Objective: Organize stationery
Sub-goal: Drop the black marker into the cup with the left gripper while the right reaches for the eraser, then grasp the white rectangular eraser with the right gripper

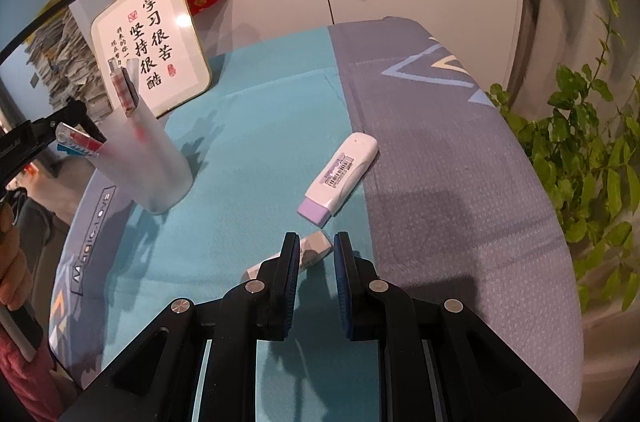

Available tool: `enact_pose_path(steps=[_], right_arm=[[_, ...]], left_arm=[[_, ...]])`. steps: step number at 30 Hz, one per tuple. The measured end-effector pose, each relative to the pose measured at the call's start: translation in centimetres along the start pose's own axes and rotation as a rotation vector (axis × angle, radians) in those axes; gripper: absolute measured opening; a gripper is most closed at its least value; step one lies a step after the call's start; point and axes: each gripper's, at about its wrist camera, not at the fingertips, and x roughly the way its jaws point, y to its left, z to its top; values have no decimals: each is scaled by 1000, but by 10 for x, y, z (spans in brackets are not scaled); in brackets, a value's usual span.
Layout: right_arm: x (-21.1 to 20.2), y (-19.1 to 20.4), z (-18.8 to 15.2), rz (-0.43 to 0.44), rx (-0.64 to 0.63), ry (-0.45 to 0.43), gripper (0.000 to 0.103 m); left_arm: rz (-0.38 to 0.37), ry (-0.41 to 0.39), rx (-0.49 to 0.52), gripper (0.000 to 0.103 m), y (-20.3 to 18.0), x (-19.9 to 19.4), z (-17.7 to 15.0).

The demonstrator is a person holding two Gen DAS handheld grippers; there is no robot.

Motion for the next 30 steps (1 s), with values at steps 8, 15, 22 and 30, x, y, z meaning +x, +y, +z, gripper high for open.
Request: enact_pose_path(steps=[8,15,22,30], right_arm=[[2,3,-2,-11,7,26,16],[6,3,-6,-11,33,58,16],[14,10,-8,2,51,107,16],[25,12,-7,7,155,164,16]], left_arm=[[-6,-58,-39,40,12,-30,-5],[-15,-63,-8,42,10,-51,-23],[-24,-50,46,42,0,-56,-40],[-34,-52,75,42,-4,-59,-50]])
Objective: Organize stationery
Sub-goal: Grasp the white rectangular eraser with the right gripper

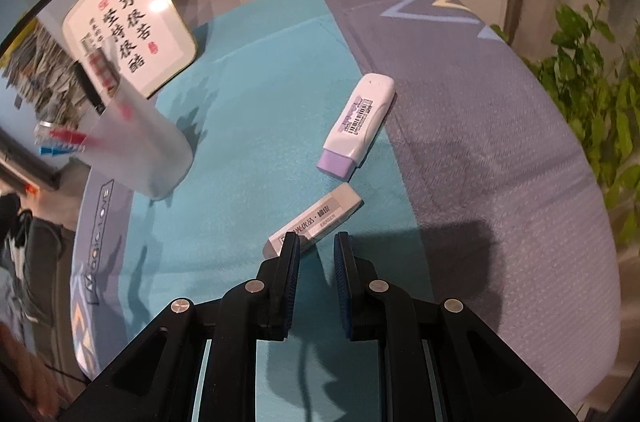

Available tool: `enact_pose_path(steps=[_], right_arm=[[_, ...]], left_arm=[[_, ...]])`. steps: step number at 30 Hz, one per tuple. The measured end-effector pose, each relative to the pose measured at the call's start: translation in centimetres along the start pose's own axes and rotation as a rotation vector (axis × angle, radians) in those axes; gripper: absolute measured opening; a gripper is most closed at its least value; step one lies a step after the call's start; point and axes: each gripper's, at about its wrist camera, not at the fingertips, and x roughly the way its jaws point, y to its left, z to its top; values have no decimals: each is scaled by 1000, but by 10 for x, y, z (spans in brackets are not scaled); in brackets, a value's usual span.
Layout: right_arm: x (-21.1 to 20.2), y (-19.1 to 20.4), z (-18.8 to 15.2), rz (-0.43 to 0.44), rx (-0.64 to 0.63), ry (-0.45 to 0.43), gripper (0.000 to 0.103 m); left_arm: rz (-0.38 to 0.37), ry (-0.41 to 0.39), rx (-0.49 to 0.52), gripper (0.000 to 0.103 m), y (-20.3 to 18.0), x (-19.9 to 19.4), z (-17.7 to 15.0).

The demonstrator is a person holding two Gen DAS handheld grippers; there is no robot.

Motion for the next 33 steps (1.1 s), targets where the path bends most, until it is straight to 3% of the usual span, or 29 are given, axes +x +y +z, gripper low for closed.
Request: enact_pose_path(steps=[3,5,7,8,17,18,21,25,30,33], right_arm=[[2,0,2,7,35,12,17],[5,0,4,23,63,26,25],[7,2,5,57,90,33,42],[8,3,6,63,95,32,44],[18,18,16,4,102,6,45],[19,19,18,2,101,0,44],[22,21,21,-8,51,-19,25],[16,25,18,-28,-37,-38,10],[7,11,9,-11,-63,-3,10],[9,-7,12,38,73,31,10]], left_arm=[[-2,4,3,42,1,0,-2],[-8,11,-3,42,3,1,-5],[-6,13,-8,42,5,2,-7],[-7,17,-12,42,7,2,-8],[-6,36,-44,42,16,6,-13],[-7,40,-44,42,15,7,-14],[-13,46,-32,42,12,8,-15],[-10,52,-16,42,9,8,-17],[-15,65,-14,42,8,12,-19],[-28,82,-23,42,3,17,-20]])
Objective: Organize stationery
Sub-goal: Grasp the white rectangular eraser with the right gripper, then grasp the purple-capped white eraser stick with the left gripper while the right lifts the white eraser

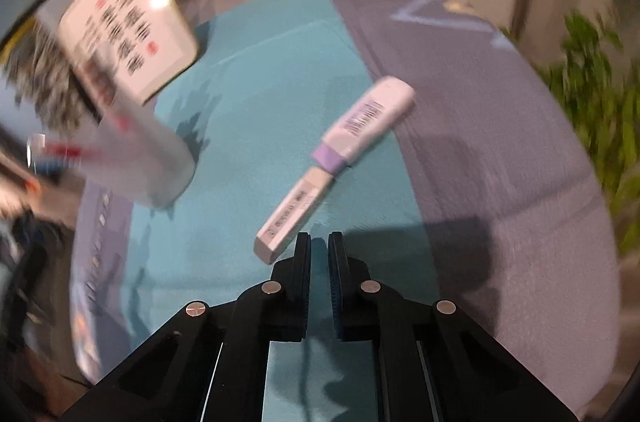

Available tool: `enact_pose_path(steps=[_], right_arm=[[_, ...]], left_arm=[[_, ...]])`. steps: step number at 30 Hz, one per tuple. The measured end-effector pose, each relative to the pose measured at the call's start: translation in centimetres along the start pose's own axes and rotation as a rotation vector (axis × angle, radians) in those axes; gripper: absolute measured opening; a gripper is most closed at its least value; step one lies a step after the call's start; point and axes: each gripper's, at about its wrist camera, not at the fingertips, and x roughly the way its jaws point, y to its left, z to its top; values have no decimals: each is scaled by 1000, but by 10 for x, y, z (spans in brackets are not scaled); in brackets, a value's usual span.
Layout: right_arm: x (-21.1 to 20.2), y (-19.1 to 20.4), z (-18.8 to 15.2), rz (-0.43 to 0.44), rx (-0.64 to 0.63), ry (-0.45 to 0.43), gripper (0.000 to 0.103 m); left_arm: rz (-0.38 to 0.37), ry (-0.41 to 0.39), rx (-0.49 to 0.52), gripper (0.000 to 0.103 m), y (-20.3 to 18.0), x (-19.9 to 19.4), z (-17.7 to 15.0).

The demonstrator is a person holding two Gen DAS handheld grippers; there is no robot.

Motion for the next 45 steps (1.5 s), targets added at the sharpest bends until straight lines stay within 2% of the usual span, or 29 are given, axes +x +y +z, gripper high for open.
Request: enact_pose_path(steps=[3,5,9,12,15,17,19,21,24,28,31,37,40,45], right_arm=[[8,-2,6,27,90,50,13],[12,4,10,6,113,45,16],[18,25,14,-37,99,24,42],[24,37,20,-42,100,30,45],[30,47,26,-78,79,-1,45],[35,57,30,-118,15,-31,43],[39,64,29,-157,-71,-39,17],[37,66,24,-142,-140,-32,17],[26,58,13,-45,-159,-15,17],[-5,40,1,20,-161,-84,17],[-29,15,-7,22,-127,-134,17],[-47,-37,-10,-4,-7,-184,17],[-46,-57,-6,42,51,-178,17],[-49,-67,-4,66,52,-200,17]], left_arm=[[2,1,23,42,-7,0,-2],[6,0,28,42,-9,-1,-3],[15,0,26,42,-7,-3,-4],[22,-1,13,42,-2,-3,-4],[21,5,-6,42,2,-2,-5],[22,6,-5,42,3,-3,-6],[21,0,2,42,2,-6,-6],[21,-4,8,42,3,-8,-7],[21,2,4,42,3,-6,-7],[12,19,9,42,-1,-1,-8],[-11,37,28,42,-12,4,-8],[-71,75,133,42,-56,22,-4],[-107,100,220,46,-90,43,5],[-112,115,349,49,-142,88,21]])
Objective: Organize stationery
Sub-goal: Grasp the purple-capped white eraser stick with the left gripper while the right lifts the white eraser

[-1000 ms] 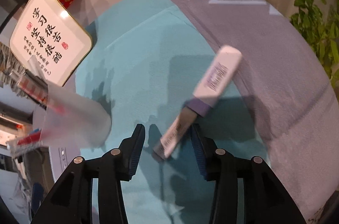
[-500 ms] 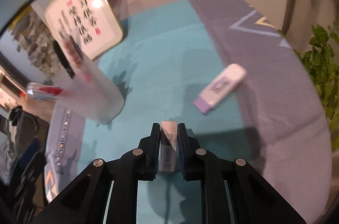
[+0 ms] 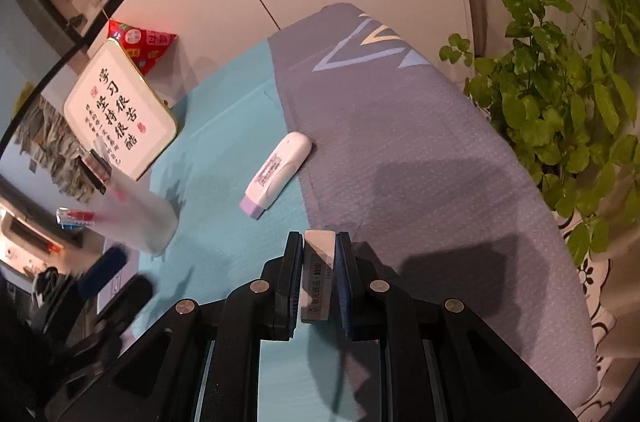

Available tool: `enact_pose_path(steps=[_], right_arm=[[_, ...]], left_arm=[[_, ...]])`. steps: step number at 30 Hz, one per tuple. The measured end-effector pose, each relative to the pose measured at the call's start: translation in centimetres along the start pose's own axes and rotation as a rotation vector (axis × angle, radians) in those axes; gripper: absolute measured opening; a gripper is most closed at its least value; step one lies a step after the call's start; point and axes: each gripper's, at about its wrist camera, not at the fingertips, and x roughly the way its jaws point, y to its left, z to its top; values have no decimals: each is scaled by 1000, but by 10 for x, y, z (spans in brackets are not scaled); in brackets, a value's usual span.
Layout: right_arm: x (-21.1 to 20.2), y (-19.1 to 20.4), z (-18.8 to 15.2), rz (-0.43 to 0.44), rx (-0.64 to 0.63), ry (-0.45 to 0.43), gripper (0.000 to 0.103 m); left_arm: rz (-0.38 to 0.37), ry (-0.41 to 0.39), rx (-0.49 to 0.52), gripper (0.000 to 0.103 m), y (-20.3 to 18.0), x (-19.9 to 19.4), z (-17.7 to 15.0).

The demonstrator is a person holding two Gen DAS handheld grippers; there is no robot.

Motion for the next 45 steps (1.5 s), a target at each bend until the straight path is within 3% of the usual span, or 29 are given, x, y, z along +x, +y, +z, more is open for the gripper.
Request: enact_pose_path(steps=[6,10,16,17,18,19,26,32,35,38,45], right_arm=[[-13,-26,11,-13,57,-33,17],[-13,-36,16,-1,75,-41,17],[-7,-37,17,13,76,-31,17],[-7,-37,18,15,78,-30,17],[-7,-37,17,16,79,-30,17],[-7,-38,17,17,79,-30,17],[-8,-36,16,30,76,-28,17],[-12,-24,13,53,57,-33,17],[-14,-9,12,53,24,-38,17],[-16,15,10,46,-34,-40,17],[-26,63,2,70,-143,-50,17]], left_arm=[[-44,113,-47,49,-6,60,21],[-4,117,-47,49,-8,79,33],[-7,131,-56,47,-14,99,48],[3,138,-38,44,-17,102,50],[-1,145,-26,25,-19,104,50],[8,159,-6,24,-22,105,50],[-10,178,-30,23,-14,75,32],[-37,118,-116,23,7,21,0],[-48,58,-157,23,17,-14,-11],[-7,10,-149,23,22,-37,-22],[5,-3,-244,23,51,-60,-51]])
